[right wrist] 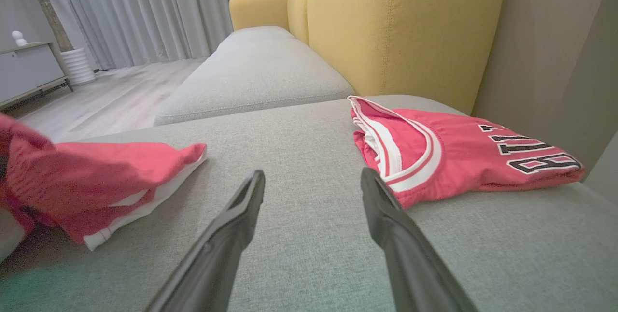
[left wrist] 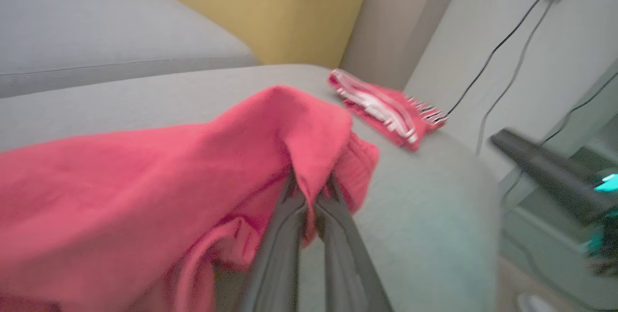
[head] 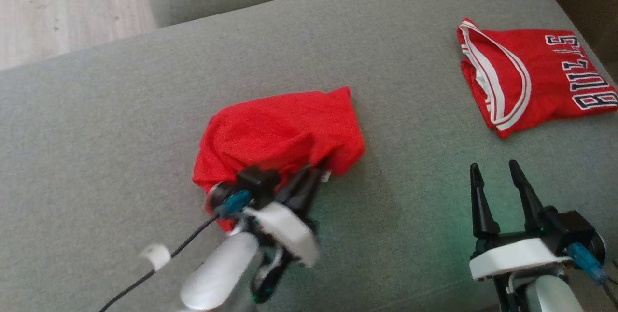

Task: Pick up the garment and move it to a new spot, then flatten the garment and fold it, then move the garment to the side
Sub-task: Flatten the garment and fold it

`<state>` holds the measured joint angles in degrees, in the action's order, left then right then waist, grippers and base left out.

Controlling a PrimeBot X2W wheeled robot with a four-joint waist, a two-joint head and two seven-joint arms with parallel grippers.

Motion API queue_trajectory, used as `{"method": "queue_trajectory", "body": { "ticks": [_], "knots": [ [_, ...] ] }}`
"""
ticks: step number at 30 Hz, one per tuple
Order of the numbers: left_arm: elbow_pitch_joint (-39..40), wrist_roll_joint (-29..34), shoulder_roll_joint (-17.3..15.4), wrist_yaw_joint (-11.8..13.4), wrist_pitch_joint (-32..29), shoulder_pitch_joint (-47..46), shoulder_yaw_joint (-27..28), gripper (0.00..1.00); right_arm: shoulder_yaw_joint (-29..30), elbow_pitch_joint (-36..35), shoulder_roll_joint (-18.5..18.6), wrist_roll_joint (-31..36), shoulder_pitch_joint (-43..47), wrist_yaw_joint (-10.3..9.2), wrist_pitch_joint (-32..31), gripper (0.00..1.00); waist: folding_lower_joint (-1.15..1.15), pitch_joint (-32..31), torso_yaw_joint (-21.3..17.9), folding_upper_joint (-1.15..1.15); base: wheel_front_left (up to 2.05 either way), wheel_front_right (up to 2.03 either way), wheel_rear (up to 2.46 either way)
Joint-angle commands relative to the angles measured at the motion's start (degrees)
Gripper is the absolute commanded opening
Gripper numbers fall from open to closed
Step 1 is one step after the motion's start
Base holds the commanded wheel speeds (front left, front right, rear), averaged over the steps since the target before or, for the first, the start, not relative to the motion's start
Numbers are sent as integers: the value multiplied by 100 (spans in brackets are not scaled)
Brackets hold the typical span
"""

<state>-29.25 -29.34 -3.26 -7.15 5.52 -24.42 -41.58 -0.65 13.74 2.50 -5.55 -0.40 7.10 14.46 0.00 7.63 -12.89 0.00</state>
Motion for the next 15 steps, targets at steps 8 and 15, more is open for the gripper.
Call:
{"method": "queue_trajectory", "body": {
  "ticks": [8,15],
  "knots": [
    [2312,-1853,37,9,-743,-383,4,0,-178,-141,38,-106,-35,39,54,100,0,-195,214,0,0,0,0],
    [3892,-3443,37,823,-751,-676,-54,0,-219,-108,38,-122,-3,39,54,100,0,-326,247,0,0,0,0]
  ]
}}
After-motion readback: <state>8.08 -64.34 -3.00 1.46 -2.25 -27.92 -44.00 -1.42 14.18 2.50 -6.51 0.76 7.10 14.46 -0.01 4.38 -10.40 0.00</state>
